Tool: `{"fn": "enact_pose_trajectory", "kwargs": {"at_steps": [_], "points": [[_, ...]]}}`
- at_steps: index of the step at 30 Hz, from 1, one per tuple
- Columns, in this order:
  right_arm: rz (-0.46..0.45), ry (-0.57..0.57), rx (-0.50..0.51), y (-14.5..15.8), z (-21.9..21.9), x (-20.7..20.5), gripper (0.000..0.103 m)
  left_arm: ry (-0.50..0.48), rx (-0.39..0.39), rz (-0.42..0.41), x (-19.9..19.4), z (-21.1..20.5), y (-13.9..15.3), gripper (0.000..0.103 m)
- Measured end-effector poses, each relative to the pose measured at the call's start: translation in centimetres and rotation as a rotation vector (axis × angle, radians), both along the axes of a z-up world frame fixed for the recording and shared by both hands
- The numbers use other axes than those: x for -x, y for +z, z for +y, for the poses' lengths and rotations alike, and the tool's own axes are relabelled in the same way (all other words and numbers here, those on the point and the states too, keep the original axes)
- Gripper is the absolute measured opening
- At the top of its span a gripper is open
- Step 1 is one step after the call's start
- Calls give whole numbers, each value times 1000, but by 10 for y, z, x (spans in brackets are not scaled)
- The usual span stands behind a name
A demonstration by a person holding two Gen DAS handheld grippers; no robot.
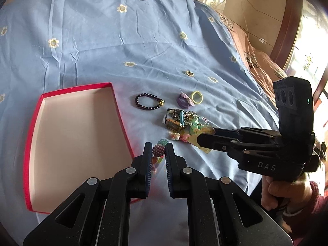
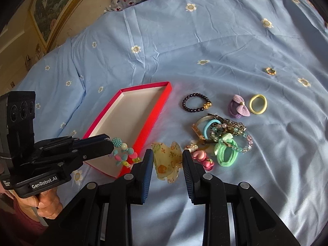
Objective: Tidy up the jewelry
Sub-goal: 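Carry both items into the red box and open both tools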
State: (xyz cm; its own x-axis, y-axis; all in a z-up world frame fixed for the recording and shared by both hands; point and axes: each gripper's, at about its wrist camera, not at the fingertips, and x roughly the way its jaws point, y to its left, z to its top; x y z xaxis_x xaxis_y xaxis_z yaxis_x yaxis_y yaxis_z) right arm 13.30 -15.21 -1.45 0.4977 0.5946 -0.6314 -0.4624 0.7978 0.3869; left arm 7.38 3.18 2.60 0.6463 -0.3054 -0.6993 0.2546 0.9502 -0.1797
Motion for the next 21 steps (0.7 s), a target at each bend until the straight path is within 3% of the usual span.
{"fn": "enact_pose_trajectory", "kwargs": {"at_steps": [10,21], "points": [[-4,137,-14,7,68,-2,29,150,1,-7,10,64,-2,11],[29,280,39,-16,151,-8,29,284,42,74,9,129,-41,11]]}}
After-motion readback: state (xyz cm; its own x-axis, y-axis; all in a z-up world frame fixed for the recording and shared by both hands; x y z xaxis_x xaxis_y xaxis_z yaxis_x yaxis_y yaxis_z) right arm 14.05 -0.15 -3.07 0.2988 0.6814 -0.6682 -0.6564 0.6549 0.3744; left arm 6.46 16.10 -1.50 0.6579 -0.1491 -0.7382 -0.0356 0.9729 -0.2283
